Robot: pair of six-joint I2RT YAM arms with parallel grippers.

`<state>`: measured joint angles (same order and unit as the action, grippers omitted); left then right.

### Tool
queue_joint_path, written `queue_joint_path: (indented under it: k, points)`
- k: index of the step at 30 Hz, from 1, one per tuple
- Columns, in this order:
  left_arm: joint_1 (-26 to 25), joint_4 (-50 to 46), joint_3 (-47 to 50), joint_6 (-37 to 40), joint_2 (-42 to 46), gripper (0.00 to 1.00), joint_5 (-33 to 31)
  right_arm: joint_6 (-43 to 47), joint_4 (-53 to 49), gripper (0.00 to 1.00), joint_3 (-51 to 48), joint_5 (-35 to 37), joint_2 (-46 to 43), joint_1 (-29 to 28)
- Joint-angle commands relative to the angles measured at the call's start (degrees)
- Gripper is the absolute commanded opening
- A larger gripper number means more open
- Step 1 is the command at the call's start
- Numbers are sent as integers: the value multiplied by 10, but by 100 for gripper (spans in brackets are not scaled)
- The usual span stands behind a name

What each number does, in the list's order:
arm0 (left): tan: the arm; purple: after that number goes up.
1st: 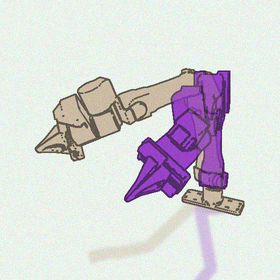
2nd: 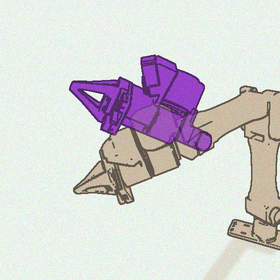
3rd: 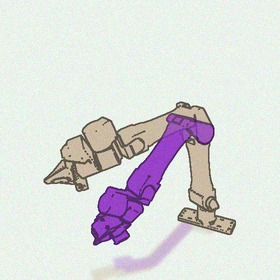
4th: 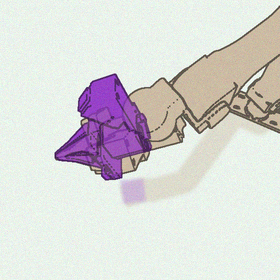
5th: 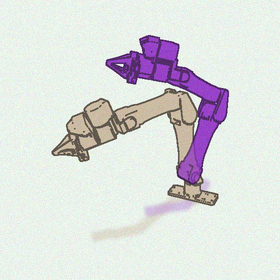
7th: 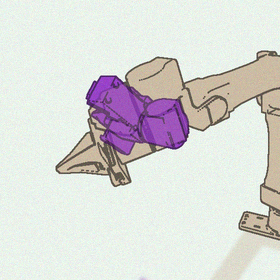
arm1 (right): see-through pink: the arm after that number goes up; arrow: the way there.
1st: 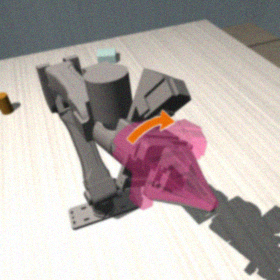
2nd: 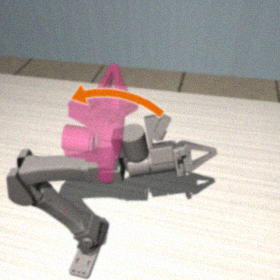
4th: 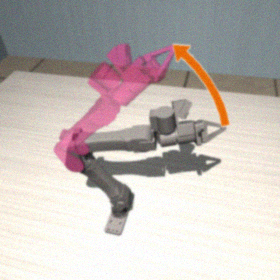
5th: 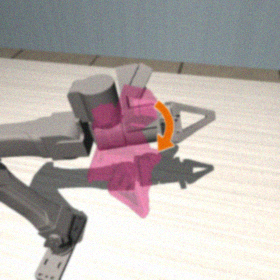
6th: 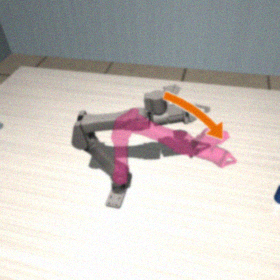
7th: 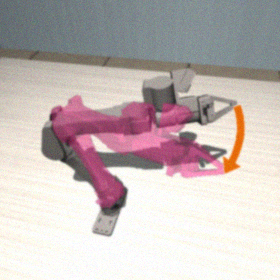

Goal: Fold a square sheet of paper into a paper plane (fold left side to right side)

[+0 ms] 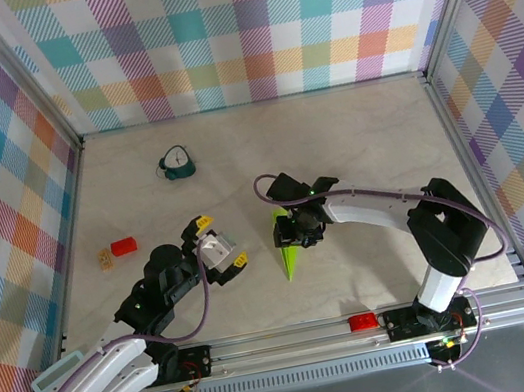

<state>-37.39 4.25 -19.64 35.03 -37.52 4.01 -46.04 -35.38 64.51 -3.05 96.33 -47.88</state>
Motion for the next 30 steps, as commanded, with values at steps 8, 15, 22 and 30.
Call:
queue_joint_path:
  k: [8,15,22,30]
  points:
    - [4,-1,9,5,7,100,8,3,12,38,9,-12,42,-1]
    - [4,-1,10,5,7,100,7,9,10,31,14,-4,54,-1]
    - [5,-1,10,5,7,100,6,11,15,28,24,-9,69,-1]
    - [4,-1,11,4,8,100,5,10,19,19,29,-9,86,-1]
